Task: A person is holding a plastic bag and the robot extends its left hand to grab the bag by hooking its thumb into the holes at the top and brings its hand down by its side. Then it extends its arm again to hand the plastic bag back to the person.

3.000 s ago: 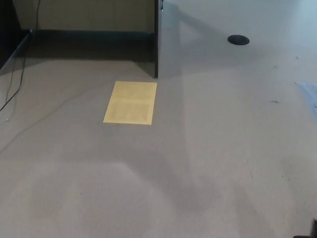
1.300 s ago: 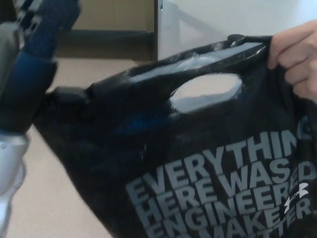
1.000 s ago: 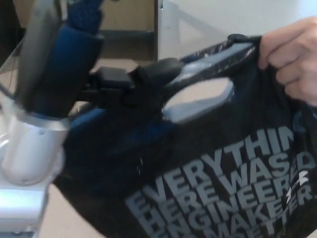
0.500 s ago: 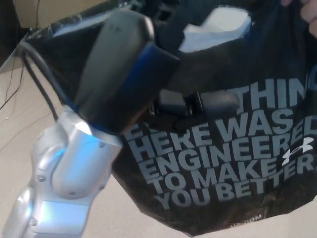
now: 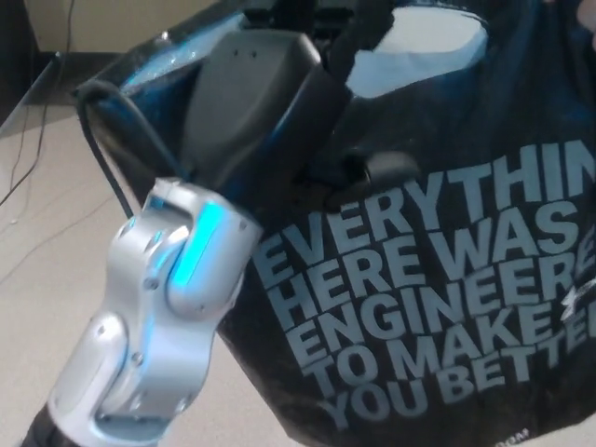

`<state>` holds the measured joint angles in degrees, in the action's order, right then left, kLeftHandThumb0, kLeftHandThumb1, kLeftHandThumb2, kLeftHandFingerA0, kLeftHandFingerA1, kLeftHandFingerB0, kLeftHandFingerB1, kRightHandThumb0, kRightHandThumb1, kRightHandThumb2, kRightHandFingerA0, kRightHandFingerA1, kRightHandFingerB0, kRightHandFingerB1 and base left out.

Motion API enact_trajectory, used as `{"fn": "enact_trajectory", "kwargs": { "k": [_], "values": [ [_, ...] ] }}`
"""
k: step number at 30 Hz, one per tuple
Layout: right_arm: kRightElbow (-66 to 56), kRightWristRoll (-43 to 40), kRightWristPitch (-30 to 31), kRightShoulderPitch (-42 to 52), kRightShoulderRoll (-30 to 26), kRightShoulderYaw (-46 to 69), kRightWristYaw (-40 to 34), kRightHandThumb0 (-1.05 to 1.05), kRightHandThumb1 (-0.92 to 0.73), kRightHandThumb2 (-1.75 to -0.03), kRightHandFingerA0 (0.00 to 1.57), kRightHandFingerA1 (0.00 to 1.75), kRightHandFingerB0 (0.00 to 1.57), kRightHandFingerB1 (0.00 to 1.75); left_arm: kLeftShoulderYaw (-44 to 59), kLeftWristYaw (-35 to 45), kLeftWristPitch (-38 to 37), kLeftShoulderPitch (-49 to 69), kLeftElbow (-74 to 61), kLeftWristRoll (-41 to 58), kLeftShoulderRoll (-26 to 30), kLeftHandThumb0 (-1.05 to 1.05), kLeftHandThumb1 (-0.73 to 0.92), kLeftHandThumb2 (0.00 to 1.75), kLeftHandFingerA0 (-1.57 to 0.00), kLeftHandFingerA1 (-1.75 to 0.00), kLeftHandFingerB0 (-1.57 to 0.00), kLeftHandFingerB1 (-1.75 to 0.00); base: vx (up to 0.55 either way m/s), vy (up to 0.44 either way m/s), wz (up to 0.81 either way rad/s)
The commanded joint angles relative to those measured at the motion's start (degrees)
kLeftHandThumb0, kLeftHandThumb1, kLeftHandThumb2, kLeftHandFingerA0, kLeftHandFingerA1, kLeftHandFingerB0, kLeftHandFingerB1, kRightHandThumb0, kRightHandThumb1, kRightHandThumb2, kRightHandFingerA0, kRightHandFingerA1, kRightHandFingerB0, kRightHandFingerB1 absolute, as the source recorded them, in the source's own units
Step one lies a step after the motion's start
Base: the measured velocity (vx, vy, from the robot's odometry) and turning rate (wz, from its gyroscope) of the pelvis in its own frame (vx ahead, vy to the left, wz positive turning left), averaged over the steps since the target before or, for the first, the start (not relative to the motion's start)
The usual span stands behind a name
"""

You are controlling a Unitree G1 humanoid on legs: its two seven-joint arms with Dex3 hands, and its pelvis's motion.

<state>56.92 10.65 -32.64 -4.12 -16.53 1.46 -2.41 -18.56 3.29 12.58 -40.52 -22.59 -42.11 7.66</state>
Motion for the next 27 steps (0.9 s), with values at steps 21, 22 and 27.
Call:
{"fn": "enact_trajectory", "kwargs": {
  "k": [21,22,27],
  "values": [
    [-1.0,-0.93,-0.08,0.7,-1.05,0.43,0.72,-0.5,-0.59,-0.87,0.52,0.59,0.33,0.48,-0.84,-22.45,-3.93,-5.35,7.44,-17.91,-1.22,-0.33,0.3,0.88,0.0,-0.49,0.0,-0.48,0.0,0.0,0.0],
    [-0.81,-0.66,-0.22,0.56,-1.14,0.32,0.48,-0.5,-0.59,-0.87,0.53,0.6,0.33,0.48,-1.04,-22.7,-3.78,-5.81,7.89,-18.38,-1.46,-0.33,0.29,0.87,-0.01,-0.49,0.0,-0.47,0.0,0.0,0.0],
    [-0.78,-0.52,-0.25,0.42,-1.22,0.22,0.53,-0.5,-0.59,-0.87,0.53,0.6,0.33,0.48,-1.7,-22.78,-3.48,-7.46,9.5,-18.79,-3.05,-0.59,0.51,0.55,-0.19,-0.33,-0.17,-0.27,0.0,0.0,0.0]
  ]
}}
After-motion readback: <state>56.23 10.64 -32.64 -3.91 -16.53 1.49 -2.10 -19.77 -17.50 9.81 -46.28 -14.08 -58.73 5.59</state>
